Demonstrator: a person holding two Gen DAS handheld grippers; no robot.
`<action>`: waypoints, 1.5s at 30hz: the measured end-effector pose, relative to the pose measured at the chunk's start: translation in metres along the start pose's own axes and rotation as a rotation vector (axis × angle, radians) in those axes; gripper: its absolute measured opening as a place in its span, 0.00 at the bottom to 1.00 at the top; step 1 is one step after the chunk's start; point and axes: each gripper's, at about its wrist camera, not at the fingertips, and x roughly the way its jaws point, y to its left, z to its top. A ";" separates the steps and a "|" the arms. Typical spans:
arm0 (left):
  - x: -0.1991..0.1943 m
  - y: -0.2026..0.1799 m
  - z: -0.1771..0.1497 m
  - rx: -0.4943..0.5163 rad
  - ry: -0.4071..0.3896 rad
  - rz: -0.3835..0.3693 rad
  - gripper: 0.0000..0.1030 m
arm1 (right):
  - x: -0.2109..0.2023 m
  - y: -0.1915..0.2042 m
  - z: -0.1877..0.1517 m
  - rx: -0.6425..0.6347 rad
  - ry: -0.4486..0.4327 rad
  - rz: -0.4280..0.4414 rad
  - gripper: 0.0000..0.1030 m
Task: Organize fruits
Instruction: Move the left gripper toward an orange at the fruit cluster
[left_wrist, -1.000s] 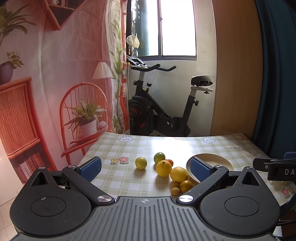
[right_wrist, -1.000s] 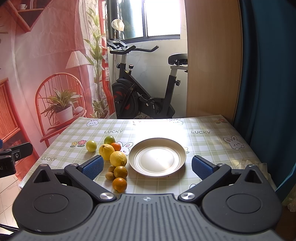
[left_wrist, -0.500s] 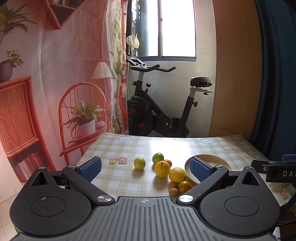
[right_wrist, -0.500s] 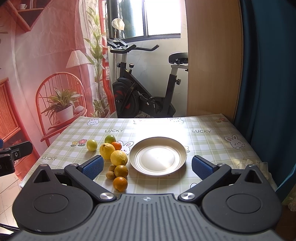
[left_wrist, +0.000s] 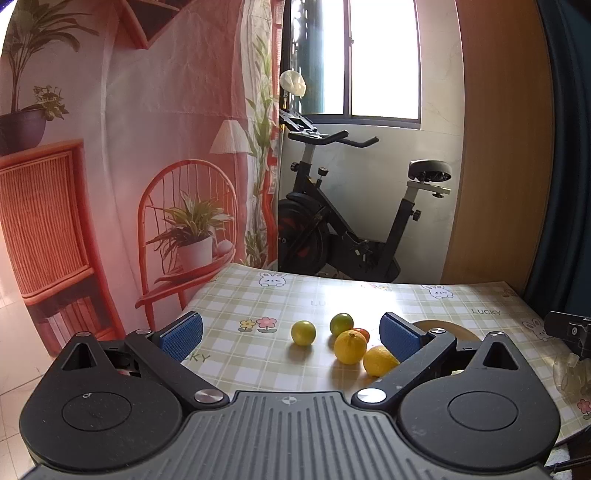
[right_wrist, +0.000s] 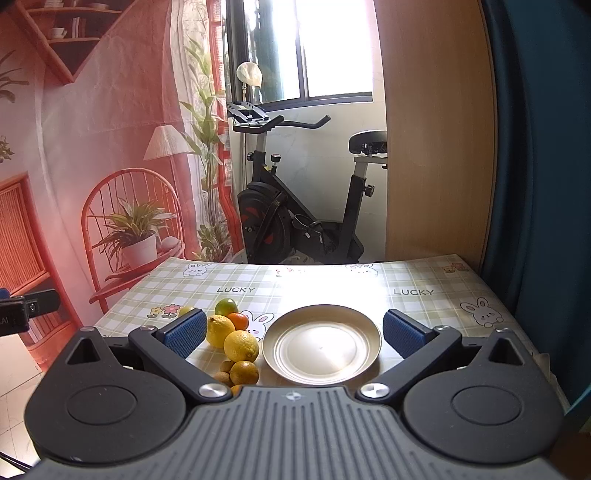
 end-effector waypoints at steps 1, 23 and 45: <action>0.005 0.001 0.001 0.000 -0.006 0.009 1.00 | 0.010 -0.002 0.000 -0.009 0.009 0.007 1.00; 0.113 -0.026 -0.025 0.029 -0.137 -0.021 0.83 | 0.160 0.014 -0.033 0.034 0.023 0.267 1.00; 0.135 -0.034 -0.065 -0.065 0.043 -0.062 0.85 | 0.160 0.020 -0.084 -0.124 0.135 0.135 0.98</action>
